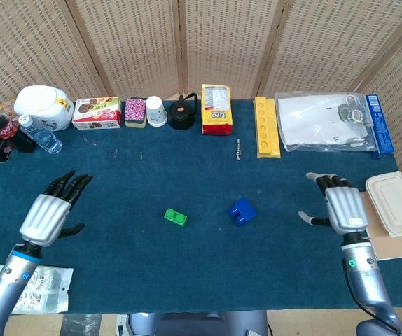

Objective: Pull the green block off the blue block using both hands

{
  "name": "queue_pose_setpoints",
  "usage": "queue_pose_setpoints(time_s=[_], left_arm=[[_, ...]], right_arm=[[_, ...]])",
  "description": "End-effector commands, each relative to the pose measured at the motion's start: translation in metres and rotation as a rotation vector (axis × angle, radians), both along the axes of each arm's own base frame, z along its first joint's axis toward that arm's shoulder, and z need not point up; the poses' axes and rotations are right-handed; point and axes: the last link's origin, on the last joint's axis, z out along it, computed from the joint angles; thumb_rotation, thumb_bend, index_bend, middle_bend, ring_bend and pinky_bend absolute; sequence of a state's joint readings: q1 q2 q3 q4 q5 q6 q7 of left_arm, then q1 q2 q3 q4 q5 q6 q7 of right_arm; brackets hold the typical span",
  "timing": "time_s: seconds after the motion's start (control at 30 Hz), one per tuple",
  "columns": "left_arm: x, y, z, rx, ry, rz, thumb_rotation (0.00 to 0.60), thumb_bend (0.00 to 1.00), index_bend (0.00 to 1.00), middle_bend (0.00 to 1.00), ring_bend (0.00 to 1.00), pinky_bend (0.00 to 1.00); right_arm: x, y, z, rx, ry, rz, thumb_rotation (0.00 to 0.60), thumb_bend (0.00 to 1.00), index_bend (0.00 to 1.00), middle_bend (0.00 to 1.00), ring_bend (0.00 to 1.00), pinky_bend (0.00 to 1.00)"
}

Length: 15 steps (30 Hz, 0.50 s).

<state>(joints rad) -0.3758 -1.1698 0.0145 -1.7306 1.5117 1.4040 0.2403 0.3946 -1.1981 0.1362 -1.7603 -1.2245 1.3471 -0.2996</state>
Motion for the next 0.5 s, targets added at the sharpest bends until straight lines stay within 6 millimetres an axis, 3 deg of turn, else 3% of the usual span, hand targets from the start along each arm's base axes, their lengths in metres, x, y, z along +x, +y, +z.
queue_pose_setpoints(time_s=[0.03,0.3,0.5], left_arm=[[-0.022,-0.025,0.017,0.041,-0.035,0.058,0.6,0.13,0.03,0.14,0.04,0.18],[-0.059,-0.065,0.033,0.132,-0.085,0.183,0.6,0.13,0.05,0.14,0.04,0.18],[-0.074,-0.079,0.039,0.166,-0.096,0.244,0.6,0.13,0.07,0.14,0.04,0.18]], right_arm=[[-0.012,0.016,0.004,-0.018,0.015,-0.026,0.443,0.21,0.25,0.32,0.27,0.31],[-0.032,0.047,0.011,-0.062,0.021,-0.073,0.445,0.22,0.27,0.33,0.27,0.31],[-0.043,0.066,0.017,-0.094,0.04,-0.102,0.444,0.22,0.28,0.34,0.27,0.31]])
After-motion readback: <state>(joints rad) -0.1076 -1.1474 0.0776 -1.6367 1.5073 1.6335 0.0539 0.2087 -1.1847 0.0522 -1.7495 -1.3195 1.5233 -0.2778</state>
